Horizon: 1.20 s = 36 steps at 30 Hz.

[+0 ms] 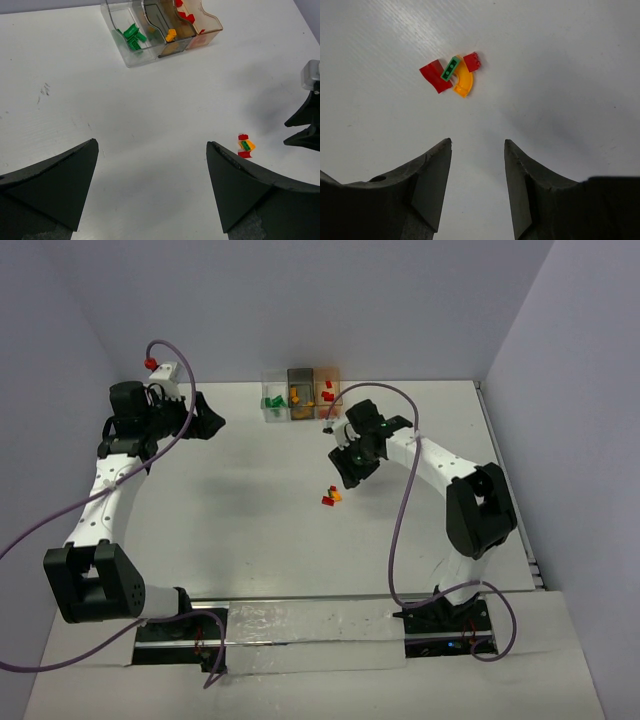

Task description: Sort the legos into containers by color

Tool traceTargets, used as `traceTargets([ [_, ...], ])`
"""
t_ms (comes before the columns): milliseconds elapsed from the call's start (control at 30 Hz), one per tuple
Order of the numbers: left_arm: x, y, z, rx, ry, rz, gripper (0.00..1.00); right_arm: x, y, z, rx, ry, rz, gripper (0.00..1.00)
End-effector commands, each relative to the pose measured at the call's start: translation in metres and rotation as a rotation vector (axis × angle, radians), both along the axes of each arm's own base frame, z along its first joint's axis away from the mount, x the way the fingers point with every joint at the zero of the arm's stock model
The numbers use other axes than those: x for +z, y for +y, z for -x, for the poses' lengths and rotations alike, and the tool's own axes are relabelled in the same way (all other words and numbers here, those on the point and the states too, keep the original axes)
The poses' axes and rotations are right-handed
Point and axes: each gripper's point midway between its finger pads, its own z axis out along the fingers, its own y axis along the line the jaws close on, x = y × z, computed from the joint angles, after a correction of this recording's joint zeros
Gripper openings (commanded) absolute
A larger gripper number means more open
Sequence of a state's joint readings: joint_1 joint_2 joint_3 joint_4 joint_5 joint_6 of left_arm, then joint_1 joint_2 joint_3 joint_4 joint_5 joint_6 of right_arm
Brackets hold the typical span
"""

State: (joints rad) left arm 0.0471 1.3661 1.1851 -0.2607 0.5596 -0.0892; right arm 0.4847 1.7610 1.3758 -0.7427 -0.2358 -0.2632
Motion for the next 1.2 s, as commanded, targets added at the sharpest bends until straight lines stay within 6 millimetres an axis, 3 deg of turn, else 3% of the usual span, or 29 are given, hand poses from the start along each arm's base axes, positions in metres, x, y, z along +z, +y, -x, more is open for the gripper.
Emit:
traceTargets([
  [0,0.007,-0.004,-0.002,-0.036,-0.028,-0.004,0.99,-0.006,0.012,-0.016,-0.003,-0.037,0.005,0.53],
  [600,0.001,-0.003,-0.007,-0.033,-0.013,-0.006,0.99,-0.047,0.041,-0.031,0.036,-0.009,0.046,0.49],
  [1167,-0.005,-0.003,-0.010,-0.028,0.004,-0.003,0.99,-0.059,0.052,-0.051,0.041,-0.025,0.054,0.35],
])
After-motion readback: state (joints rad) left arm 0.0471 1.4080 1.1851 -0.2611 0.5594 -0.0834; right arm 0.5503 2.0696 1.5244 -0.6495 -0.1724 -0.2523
